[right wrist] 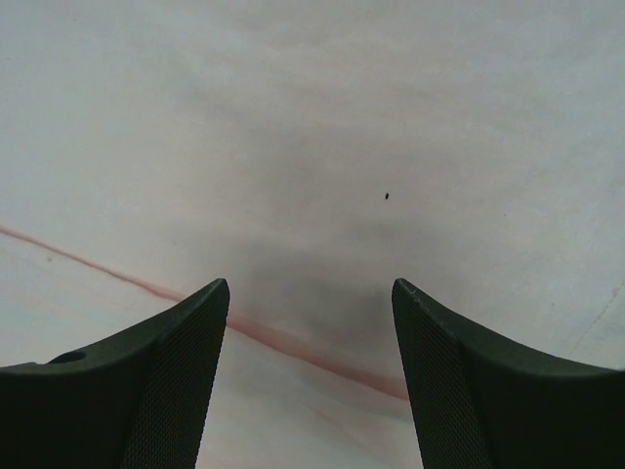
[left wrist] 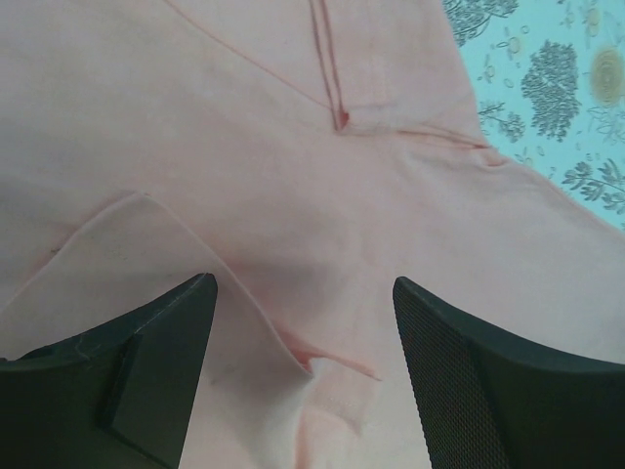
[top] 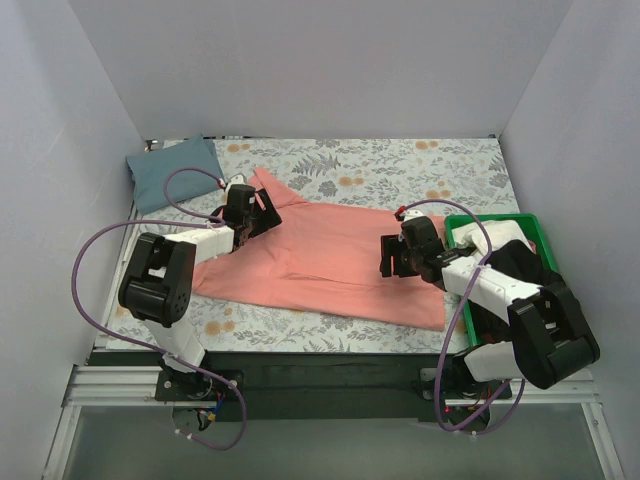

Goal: Fold and stack the t-shirts
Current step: Fold the tshirt

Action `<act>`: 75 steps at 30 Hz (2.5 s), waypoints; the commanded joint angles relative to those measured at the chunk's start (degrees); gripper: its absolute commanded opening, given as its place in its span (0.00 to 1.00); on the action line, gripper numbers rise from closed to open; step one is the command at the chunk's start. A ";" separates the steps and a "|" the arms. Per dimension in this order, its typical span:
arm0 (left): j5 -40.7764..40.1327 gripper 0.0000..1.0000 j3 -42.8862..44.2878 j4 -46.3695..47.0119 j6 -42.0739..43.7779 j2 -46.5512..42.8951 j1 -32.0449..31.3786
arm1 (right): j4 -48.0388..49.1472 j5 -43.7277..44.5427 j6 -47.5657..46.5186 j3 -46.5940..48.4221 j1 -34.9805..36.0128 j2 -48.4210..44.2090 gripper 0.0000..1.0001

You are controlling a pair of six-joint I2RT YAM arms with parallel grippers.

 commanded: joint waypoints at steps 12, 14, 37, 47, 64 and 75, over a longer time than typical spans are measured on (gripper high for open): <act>-5.35 0.72 -2.91 -0.01 2.17 2.28 0.49 | 5.93 -3.69 2.76 -3.44 0.20 4.08 0.72; -5.88 0.72 -3.70 -0.36 2.43 1.84 0.49 | 5.58 -3.43 3.47 -4.14 0.29 4.09 0.71; -8.08 0.72 -10.91 -4.23 -0.20 -3.96 0.49 | -3.12 -4.40 8.65 -9.76 2.13 -3.91 0.70; -10.35 0.73 -11.88 -6.42 -0.29 -5.73 0.49 | -4.53 -2.64 9.36 -7.31 4.42 -4.53 0.71; -10.81 0.75 -15.66 -7.30 -0.29 -9.94 1.19 | -3.30 -3.08 10.85 -6.08 8.20 -0.84 0.71; -7.03 0.76 -13.47 -6.08 1.64 -14.25 2.16 | -4.52 2.71 8.57 -0.38 9.96 -2.59 0.74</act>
